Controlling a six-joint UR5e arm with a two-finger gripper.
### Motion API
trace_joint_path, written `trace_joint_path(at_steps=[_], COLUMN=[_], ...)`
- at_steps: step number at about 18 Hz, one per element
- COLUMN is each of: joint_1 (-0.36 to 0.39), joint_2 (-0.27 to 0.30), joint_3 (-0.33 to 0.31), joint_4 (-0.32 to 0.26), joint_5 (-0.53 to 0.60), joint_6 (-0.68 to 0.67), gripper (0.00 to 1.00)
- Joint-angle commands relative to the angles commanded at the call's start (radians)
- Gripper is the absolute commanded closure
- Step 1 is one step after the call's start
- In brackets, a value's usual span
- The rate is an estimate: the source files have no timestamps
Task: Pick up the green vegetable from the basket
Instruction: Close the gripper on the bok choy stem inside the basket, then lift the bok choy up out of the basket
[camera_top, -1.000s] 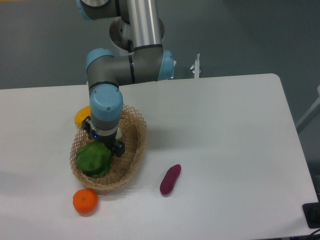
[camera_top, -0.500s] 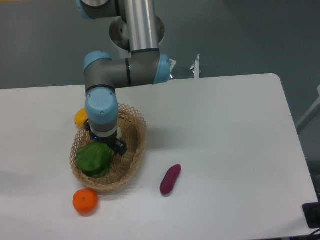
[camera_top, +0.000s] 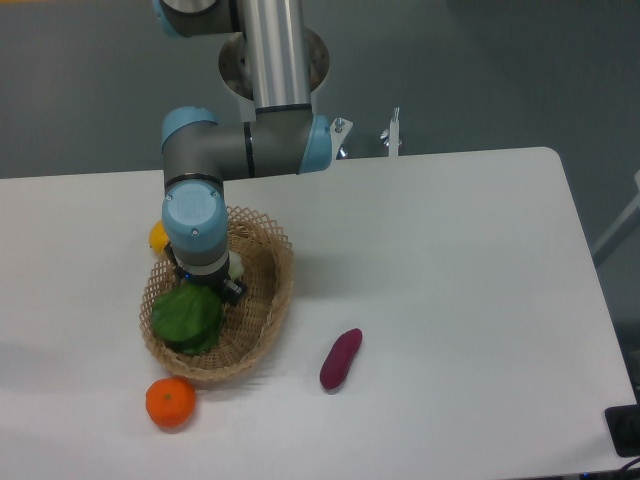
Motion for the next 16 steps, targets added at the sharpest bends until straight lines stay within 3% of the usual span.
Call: trace_joint_path(at_steps=[8, 14, 16], joint_1=[0.066, 0.175, 0.225], joint_2=[0.067, 0.086, 0.087], joint_3=[0.037, 0.141, 0.185], joint_4=[-0.015, -0.144, -0.158], joint_5=[-0.031, -0.025, -0.025], joint_6=[0.000, 0.014, 0.017], gripper=[1.00, 1.00, 0.99])
